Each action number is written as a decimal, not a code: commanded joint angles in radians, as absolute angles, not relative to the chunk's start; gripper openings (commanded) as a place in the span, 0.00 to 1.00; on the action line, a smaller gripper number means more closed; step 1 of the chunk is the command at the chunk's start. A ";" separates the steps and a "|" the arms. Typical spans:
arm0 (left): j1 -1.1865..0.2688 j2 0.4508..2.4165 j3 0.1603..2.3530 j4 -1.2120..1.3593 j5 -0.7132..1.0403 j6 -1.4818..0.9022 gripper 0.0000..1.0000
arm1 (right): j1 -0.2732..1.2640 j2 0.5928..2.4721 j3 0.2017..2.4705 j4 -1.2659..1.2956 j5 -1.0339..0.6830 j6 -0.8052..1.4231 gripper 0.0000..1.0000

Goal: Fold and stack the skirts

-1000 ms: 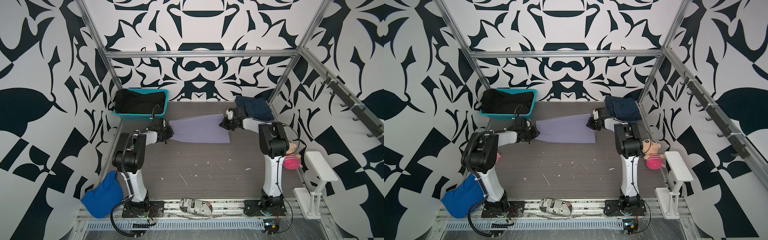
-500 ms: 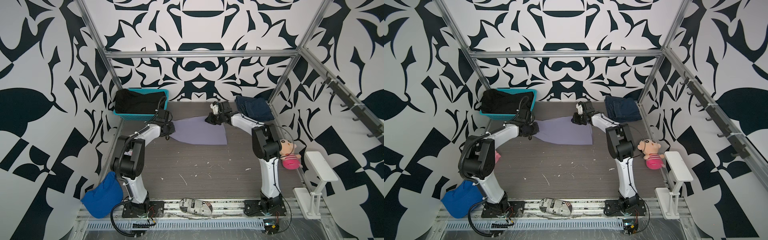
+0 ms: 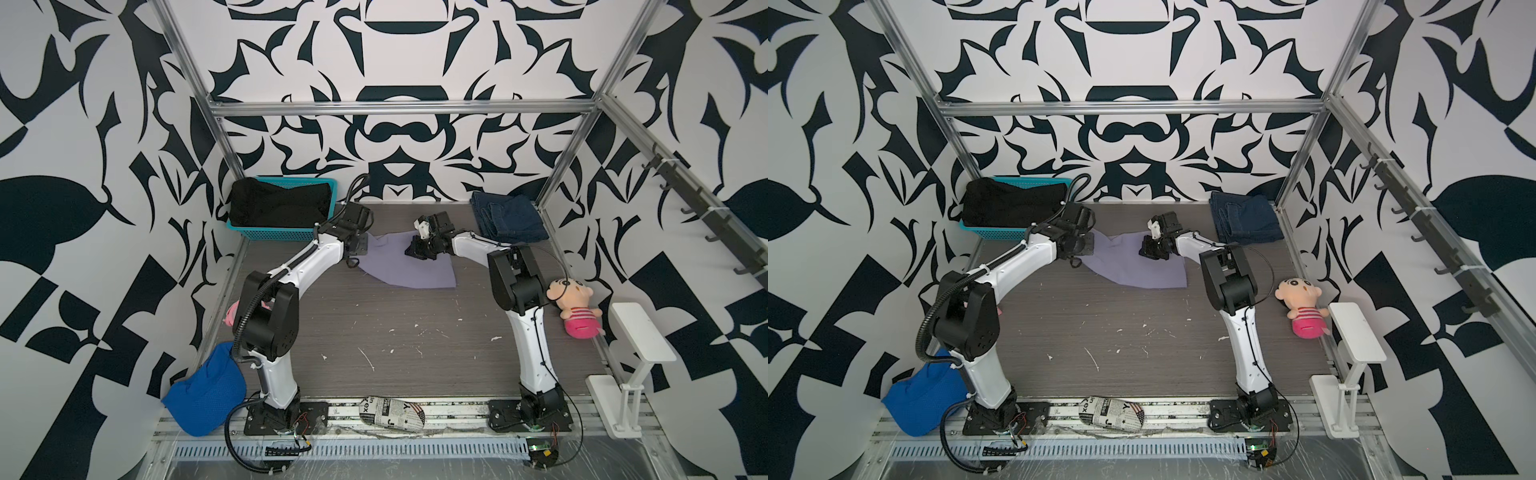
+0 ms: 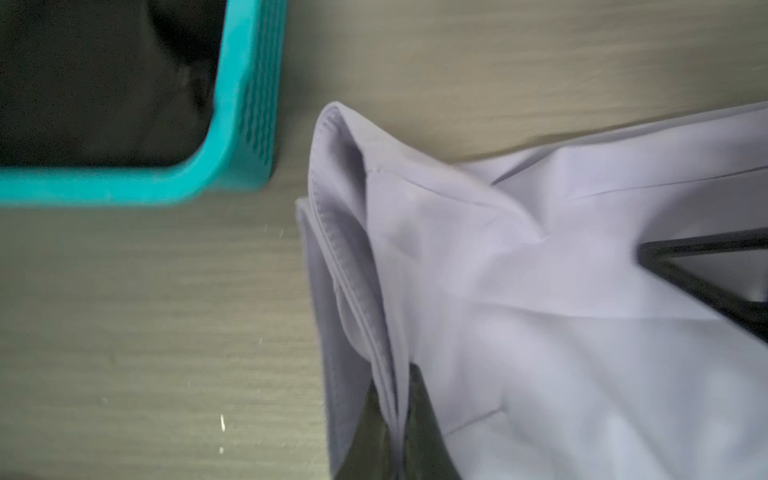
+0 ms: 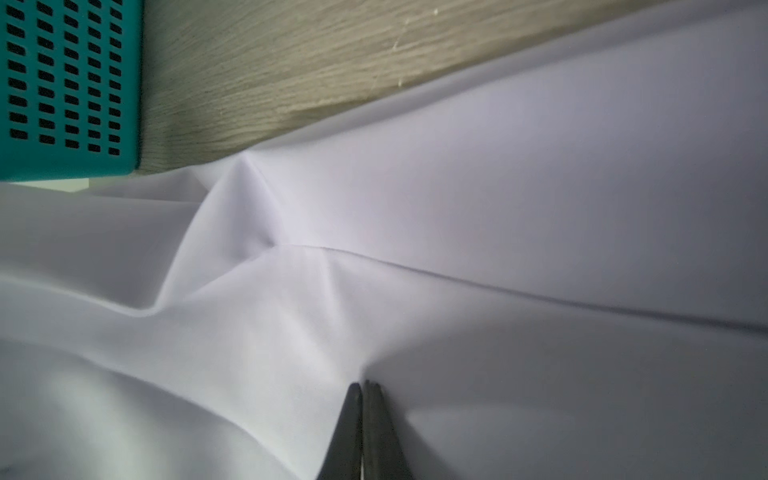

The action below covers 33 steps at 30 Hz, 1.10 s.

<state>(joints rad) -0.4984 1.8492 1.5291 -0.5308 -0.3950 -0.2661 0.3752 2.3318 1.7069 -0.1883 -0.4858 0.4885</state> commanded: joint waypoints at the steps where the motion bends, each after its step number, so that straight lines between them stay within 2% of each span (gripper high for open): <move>1: -0.571 1.923 1.637 -0.625 -0.508 -0.174 0.00 | 0.374 2.343 1.684 -0.204 -0.453 0.496 0.07; 11: -0.719 2.135 1.902 -0.637 -0.537 -0.030 0.00 | 0.361 2.336 1.636 -0.126 -0.502 0.542 0.07; 16: -0.769 2.164 1.894 -0.593 -0.541 -0.006 0.00 | 0.345 2.332 1.607 -0.069 -0.546 0.569 0.07; 24: -0.770 2.118 1.844 -0.523 -0.509 0.005 0.00 | 0.328 2.321 1.570 0.012 -0.608 0.619 0.07; 33: -0.770 2.128 1.891 -0.526 -0.511 0.028 0.00 | 0.288 2.183 1.499 0.047 -0.670 0.638 0.08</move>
